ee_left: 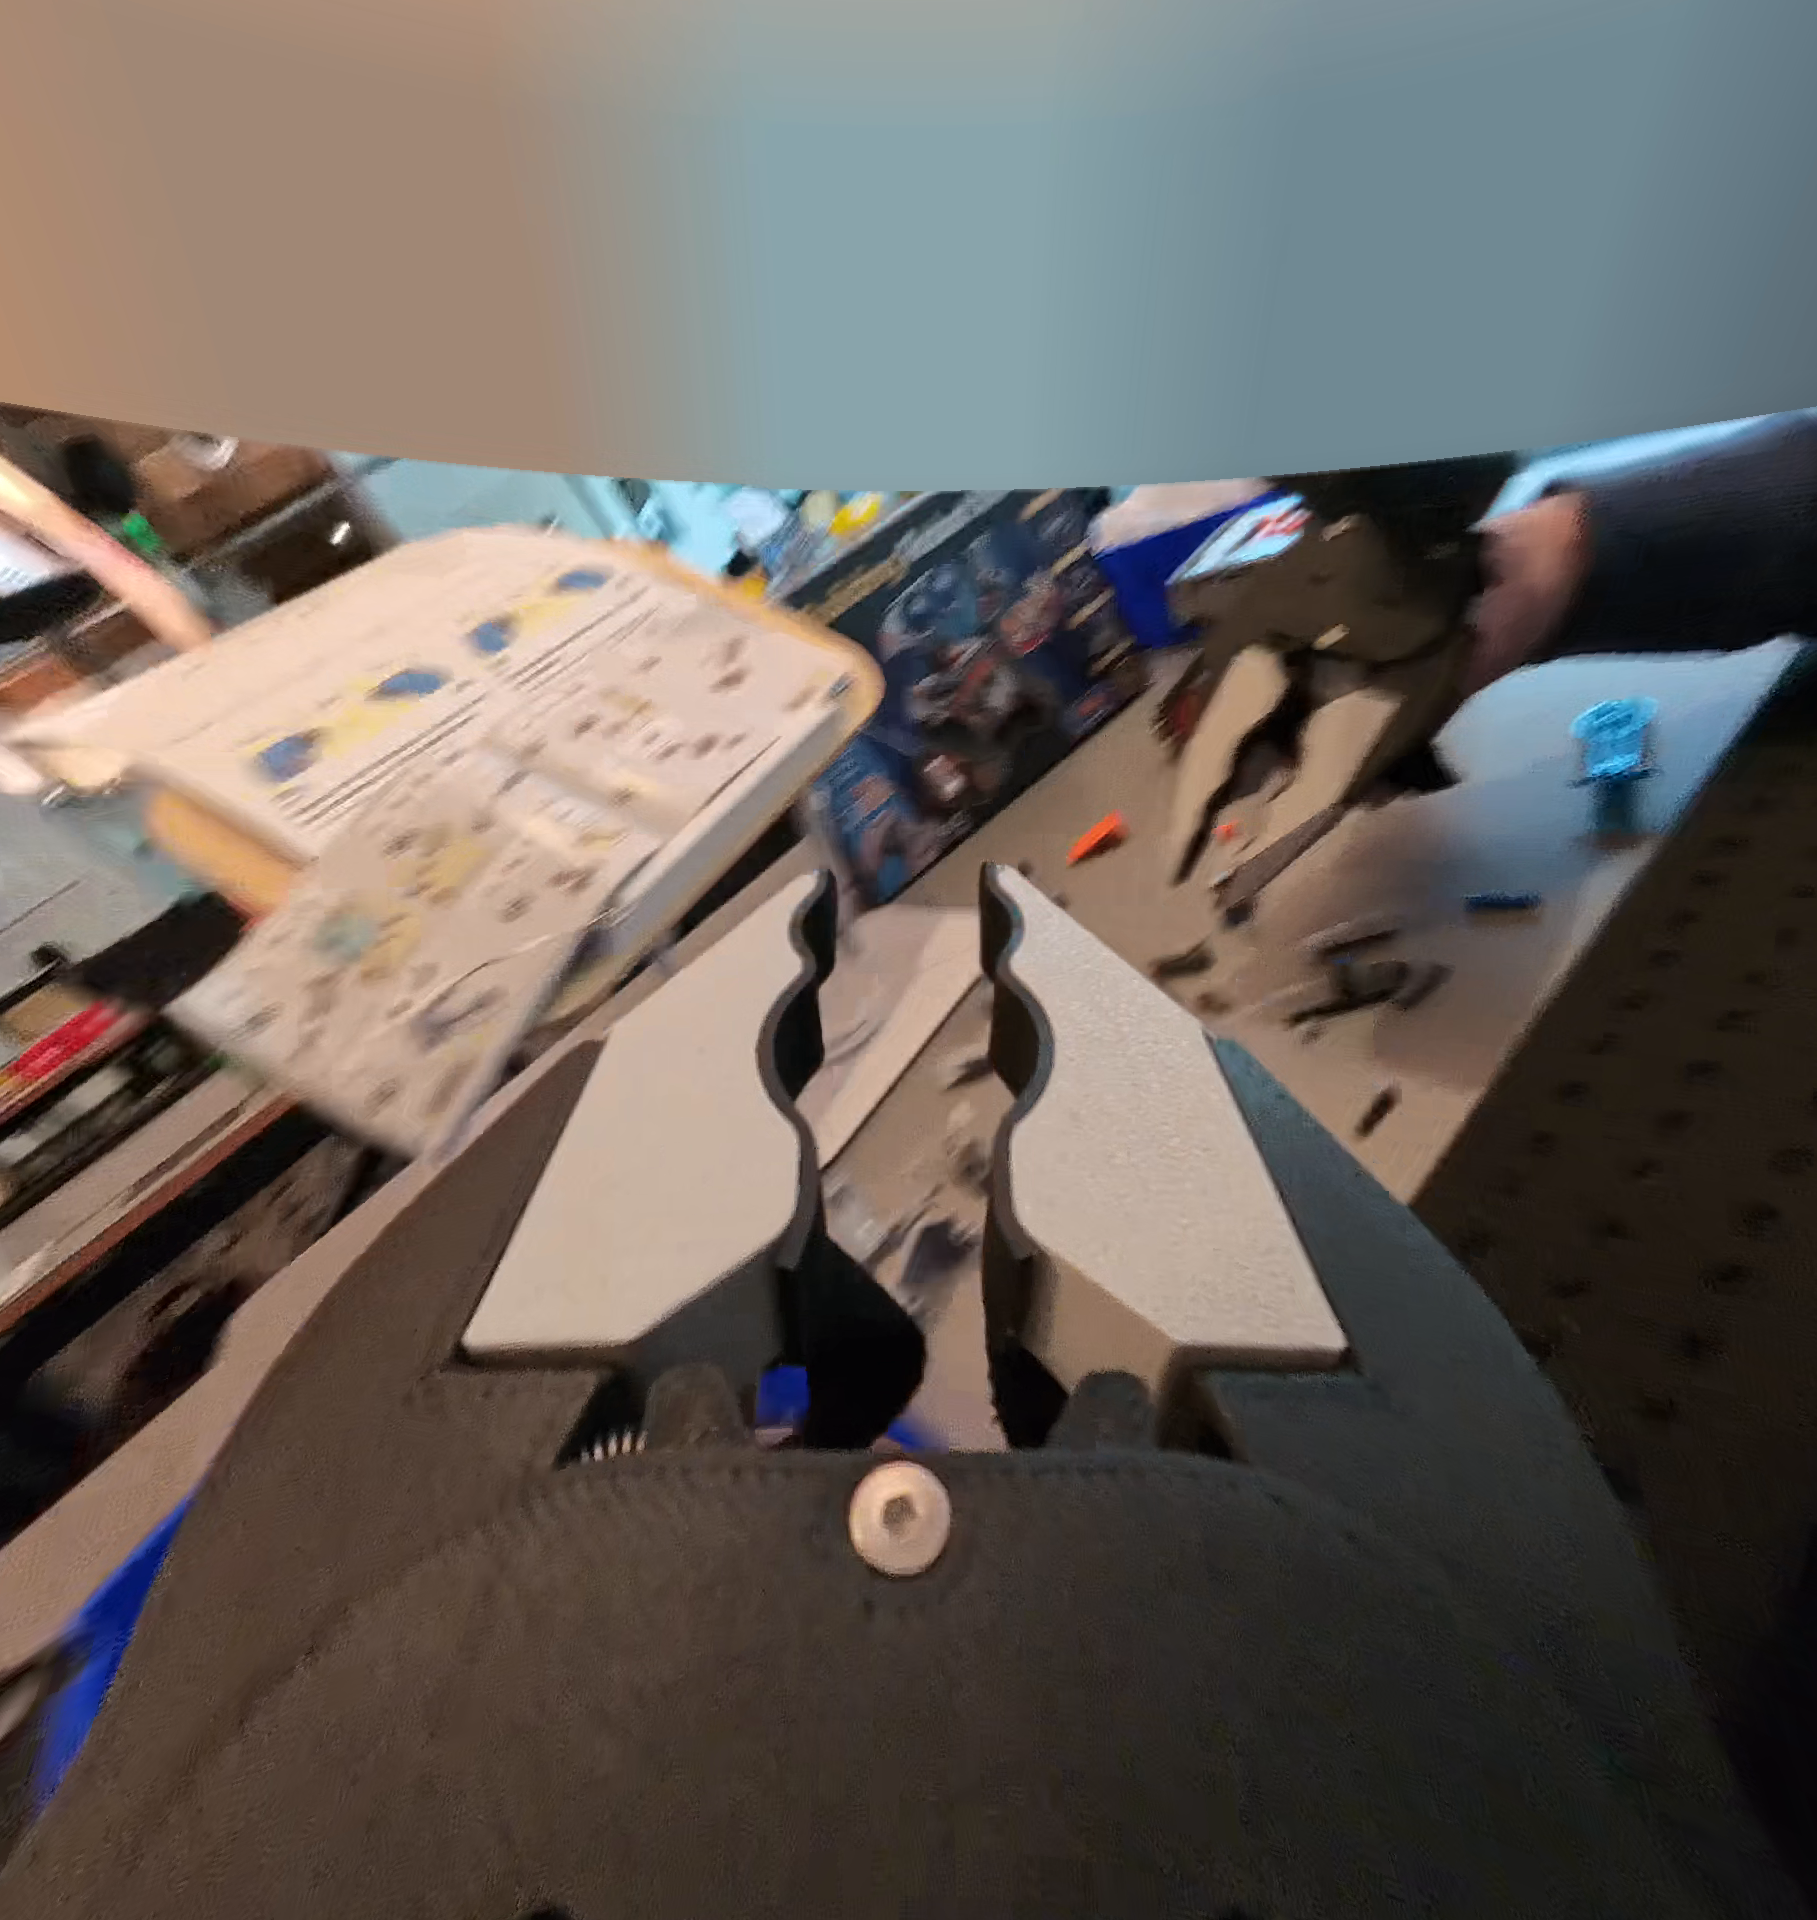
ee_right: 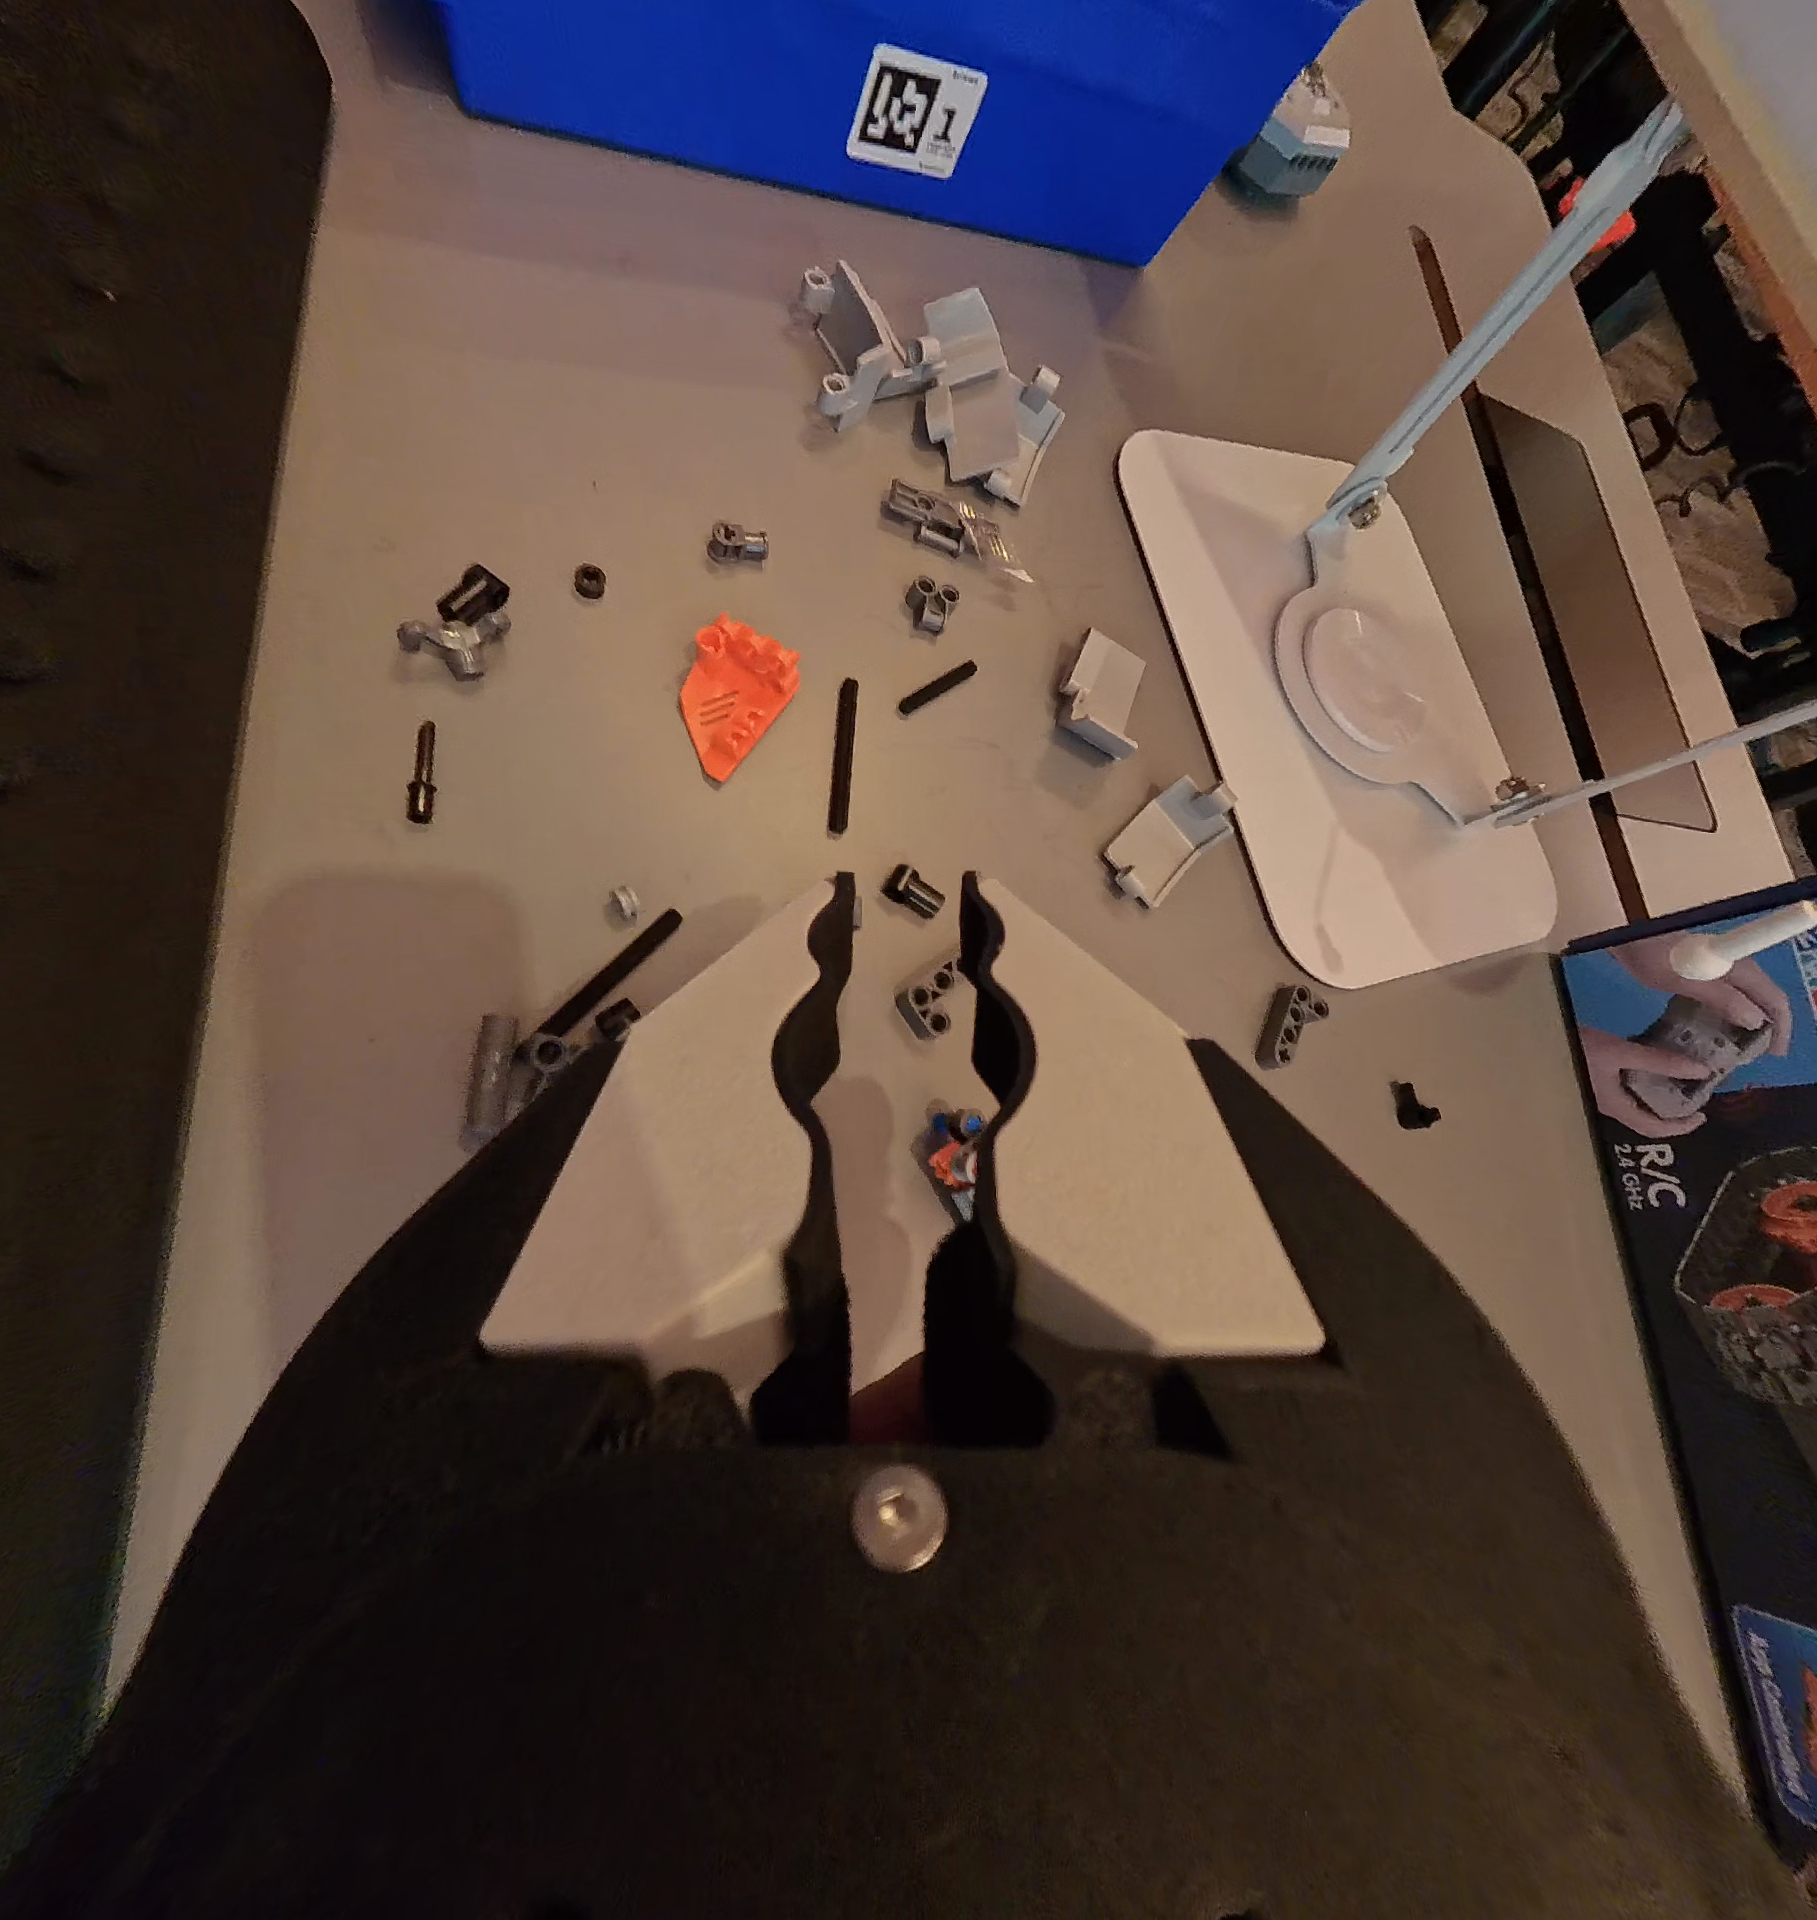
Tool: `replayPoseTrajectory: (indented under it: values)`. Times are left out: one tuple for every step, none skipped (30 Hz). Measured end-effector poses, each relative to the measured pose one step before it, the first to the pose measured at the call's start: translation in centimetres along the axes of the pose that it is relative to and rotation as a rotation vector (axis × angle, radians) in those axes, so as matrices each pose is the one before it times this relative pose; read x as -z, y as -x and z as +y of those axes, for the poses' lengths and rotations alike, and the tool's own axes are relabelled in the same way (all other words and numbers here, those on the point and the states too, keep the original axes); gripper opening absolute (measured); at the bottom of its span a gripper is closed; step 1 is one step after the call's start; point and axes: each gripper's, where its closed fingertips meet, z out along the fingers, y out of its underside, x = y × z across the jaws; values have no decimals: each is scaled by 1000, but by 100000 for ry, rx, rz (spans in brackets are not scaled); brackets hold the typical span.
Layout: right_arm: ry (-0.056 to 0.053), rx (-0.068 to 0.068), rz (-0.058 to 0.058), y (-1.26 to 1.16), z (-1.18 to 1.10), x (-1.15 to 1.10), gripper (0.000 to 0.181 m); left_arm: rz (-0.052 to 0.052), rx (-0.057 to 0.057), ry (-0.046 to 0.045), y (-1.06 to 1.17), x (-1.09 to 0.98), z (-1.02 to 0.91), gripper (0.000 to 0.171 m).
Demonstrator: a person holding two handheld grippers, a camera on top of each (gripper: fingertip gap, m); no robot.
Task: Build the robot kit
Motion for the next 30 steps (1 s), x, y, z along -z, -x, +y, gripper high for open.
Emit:
replayPoseTrajectory:
  values:
    - [-1183, -258, -505, 90, -221, 6, 17, -4723, -3080, 5893, 2220, 952, 620, 26]
    - [-934, -387, -665, 113, -159, -18, 17, -6419, -4472, 4701, 2383, 693, 762, 21]
    - [-621, -344, -663, 124, -59, -54, 17, -2627, -894, 5429, 1830, 203, 1027, 17]
    - [-365, -413, -1049, 196, 21, -111, 17, 3476, 1990, 7189, 869, -212, 1354, 16]
    - [140, -90, -1220, 242, 123, -128, 18, 2327, 181, 6249, 908, -504, 1316, 17]
    - [838, 551, -701, 180, 245, -135, 17, -1289, -1609, 5835, 1318, -765, 1353, 13]
    - [1060, 875, -196, 95, 288, -98, 18, 1251, -776, 7698, 868, -976, 1601, 15]
    - [553, 514, -209, 67, 220, -46, 17, 2477, -640, 5475, 591, -1052, 1199, 16]
    - [-161, -300, -609, 103, 119, -12, 17, 2181, -600, 2624, 538, -1058, 686, 14]
    - [-571, -676, -841, 121, 60, -32, 18, 3030, 421, 4334, 347, -1081, 861, 14]
    - [-263, -231, -667, 95, 90, -58, 17, 1858, -1407, 5801, 393, -1024, 933, 16]
    - [532, 335, -199, 15, 202, -85, 18, -105, -3140, 4867, 581, -958, 644, 15]
    - [795, 431, 264, -78, 230, -88, 18, 2115, -2048, 4872, 245, -917, 561, 15]
    - [374, 176, 241, -90, 191, -82, 18, 3633, -1889, 4933, 51, -880, 511, 16]
    - [-156, -150, -263, -17, 131, -67, 17, 1079, -3465, 3305, 471, -803, 132, 15]
    - [-572, -323, -735, 54, 73, -66, 17, 2336, -3110, 2059, 339, -772, -104, 14]
    - [-646, -435, -865, 86, 48, -98, 17, 6290, -1513, 1555, -206, -728, -103, 14]
    - [-366, -416, -794, 77, 59, -142, 17, 6364, -1523, 1604, -205, -706, 2, 15]
    - [-177, -1, -665, 104, 82, -158, 17, 2165, -2631, 1815, 402, -726, 193, 15]
    - [-162, 339, -497, 110, 72, -111, 17, 1354, -1404, 3153, 475, -756, 621, 14]
    - [-118, 153, -326, 74, 56, -82, 17, 1788, -426, 4109, 355, -763, 894, 15]
    - [-220, 20, -239, 59, 5, -24, 17, 1368, -1085, 3608, 268, -752, 780, 15]
    - [-412, 306, -84, 52, -56, 5, 17, 1591, -1999, 1903, 66, -733, 437, 15]
    - [-283, 450, 135, -5, -75, 44, 17, 2690, -1685, 497, -176, -733, 237, 15]
    - [-141, 235, 373, -65, -56, 47, 17, 2876, -127, 167, -123, -758, 210, 15]
    - [-239, 12, 395, -81, -49, 50, 17, 1457, 382, 295, 131, -755, 258, 16]
    - [-262, -106, 188, -62, -25, 39, 17, 1924, -129, -272, -41, -693, 164, 16]
    - [-116, -130, 150, -60, 25, 15, 17, 1985, -326, -992, -140, -691, -7, 17]
    - [70, -117, 245, -94, 65, 2, 17, -689, 332, -1292, 293, -686, -137, 17]
    - [216, -104, 116, -80, 100, -23, 17, 832, 1495, -1576, 83, -643, -185, 17]
